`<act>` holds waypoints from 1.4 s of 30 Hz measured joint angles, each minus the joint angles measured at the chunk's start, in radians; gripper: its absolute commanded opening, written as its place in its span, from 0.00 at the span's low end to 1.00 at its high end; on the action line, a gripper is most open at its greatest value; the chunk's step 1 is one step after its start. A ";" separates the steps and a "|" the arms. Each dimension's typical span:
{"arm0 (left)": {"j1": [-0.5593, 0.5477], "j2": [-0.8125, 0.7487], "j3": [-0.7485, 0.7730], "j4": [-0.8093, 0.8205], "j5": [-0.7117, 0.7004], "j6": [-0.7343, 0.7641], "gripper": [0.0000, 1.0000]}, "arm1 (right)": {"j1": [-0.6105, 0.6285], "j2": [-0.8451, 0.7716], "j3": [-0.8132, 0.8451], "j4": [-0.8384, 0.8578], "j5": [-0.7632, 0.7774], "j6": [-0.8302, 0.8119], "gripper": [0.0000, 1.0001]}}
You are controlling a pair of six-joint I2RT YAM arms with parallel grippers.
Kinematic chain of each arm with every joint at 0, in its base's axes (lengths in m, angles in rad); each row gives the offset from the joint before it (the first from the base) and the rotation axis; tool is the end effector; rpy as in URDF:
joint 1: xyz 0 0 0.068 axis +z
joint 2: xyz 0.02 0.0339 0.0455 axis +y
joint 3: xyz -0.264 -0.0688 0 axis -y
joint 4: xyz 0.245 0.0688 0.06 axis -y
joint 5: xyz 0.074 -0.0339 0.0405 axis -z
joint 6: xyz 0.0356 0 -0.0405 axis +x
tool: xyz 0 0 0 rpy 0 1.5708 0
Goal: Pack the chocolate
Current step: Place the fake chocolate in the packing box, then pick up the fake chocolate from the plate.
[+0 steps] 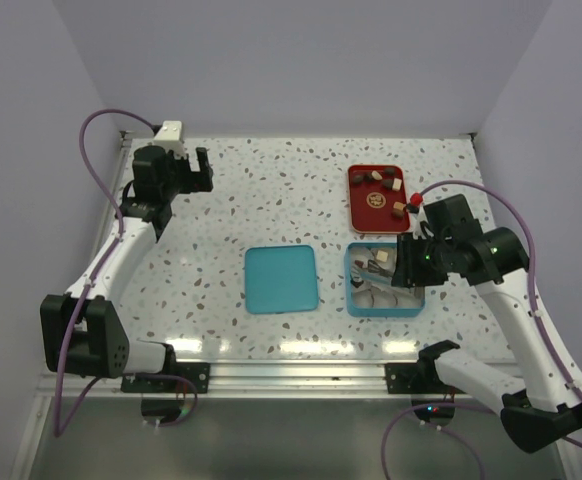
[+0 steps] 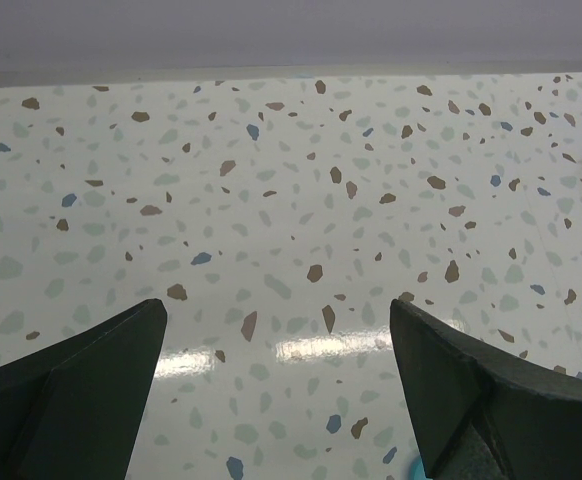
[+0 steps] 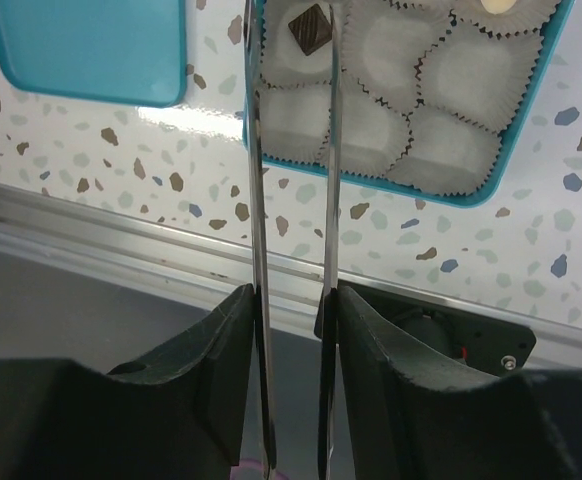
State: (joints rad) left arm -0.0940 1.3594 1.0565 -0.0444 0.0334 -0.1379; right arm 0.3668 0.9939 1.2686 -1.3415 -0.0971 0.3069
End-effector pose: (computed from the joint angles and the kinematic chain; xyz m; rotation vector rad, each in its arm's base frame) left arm 0.3179 -0.0312 0.3185 -0.0197 1.9223 -0.1879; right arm 0.1373 0.0564 0.3632 -0.1136 2.6737 0.3504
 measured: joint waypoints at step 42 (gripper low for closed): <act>0.000 0.000 0.000 -0.001 -0.004 0.000 1.00 | -0.046 0.512 0.238 0.461 0.264 -0.143 0.35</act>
State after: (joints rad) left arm -0.0940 1.3594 1.0565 -0.0456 0.0296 -0.1379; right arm 0.3206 1.5059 1.5070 -0.8806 0.1669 0.1635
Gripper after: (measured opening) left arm 0.997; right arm 0.356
